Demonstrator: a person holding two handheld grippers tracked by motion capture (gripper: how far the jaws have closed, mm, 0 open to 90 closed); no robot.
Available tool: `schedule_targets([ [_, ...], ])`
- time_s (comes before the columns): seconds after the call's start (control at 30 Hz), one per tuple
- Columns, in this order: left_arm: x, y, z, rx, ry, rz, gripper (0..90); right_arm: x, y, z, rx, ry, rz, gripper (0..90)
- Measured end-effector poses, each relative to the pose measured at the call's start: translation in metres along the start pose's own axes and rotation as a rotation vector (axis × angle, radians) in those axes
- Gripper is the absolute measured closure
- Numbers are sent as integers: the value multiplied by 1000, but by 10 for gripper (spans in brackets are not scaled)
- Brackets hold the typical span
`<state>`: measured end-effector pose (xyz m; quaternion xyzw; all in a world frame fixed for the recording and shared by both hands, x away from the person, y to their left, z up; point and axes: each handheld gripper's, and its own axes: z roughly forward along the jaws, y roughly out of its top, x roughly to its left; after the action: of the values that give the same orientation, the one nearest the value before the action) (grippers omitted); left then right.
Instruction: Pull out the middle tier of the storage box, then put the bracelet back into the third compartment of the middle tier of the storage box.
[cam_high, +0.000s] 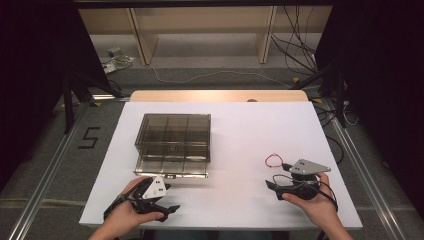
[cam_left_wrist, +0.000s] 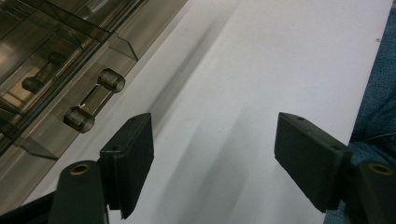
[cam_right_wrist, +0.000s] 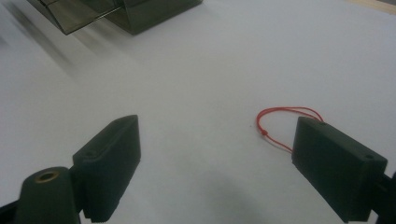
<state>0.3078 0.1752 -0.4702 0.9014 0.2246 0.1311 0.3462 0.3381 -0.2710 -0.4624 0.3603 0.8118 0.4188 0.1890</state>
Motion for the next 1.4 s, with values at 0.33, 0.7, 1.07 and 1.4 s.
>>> schedule_targets([
  [0.33,0,0,0,-4,-8,-1,285,-2,0,0,-1,-12,13,161],
  [0.7,0,-1,-1,-1,-17,14,284,-3,3,9,19,-23,25,161],
  [1.07,1,0,1,7,-18,5,284,-10,3,9,28,-41,33,164],
  [1.4,1,0,1,17,-4,9,284,-28,2,9,52,-107,62,236],
])
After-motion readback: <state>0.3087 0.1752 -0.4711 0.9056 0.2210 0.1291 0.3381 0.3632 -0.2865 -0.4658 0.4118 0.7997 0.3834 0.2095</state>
